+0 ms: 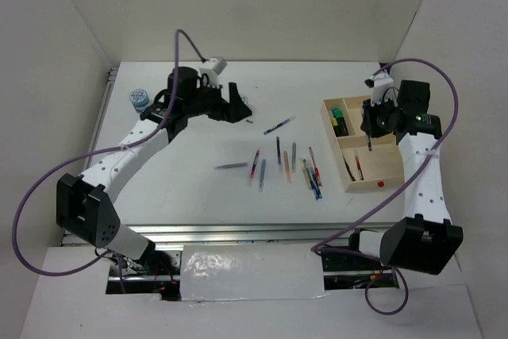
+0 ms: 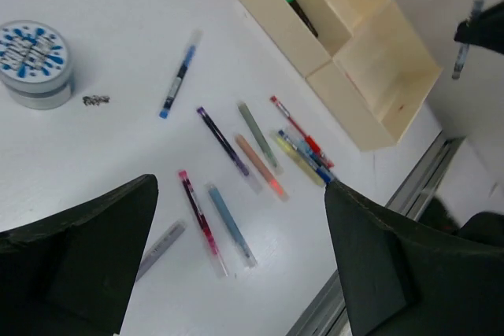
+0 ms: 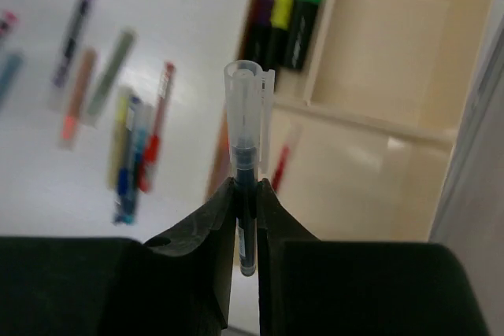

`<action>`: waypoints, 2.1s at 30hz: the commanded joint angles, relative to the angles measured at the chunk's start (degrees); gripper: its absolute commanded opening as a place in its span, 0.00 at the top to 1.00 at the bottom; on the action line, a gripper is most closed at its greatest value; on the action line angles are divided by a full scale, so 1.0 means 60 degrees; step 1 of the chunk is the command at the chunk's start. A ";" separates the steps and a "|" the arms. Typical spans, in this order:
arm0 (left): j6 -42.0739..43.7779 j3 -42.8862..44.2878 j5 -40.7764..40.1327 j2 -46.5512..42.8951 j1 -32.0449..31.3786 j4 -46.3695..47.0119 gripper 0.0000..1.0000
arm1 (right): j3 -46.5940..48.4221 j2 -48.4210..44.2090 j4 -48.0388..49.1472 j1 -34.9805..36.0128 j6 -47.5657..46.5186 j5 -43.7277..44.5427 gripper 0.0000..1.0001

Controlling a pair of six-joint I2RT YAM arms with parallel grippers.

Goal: Sort the stationery into containers
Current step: Place the pen in the storage box, then pick up the pen from the center of the board.

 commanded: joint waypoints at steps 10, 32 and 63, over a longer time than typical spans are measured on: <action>0.2823 0.1019 -0.3293 0.0021 -0.2279 -0.1898 0.01 | -0.1711 0.1867 0.0166 -0.1143 -0.2802 0.2254 1.00; 0.3087 0.0726 -0.4627 0.1236 -0.2674 -0.0407 0.01 | -0.0935 0.4740 0.0680 -0.1378 -0.0956 0.2723 0.64; 0.5869 0.6131 -0.4333 0.8737 -0.2909 -0.0653 0.39 | 0.2507 -0.0560 -0.2704 -0.0602 0.1490 -0.1363 0.44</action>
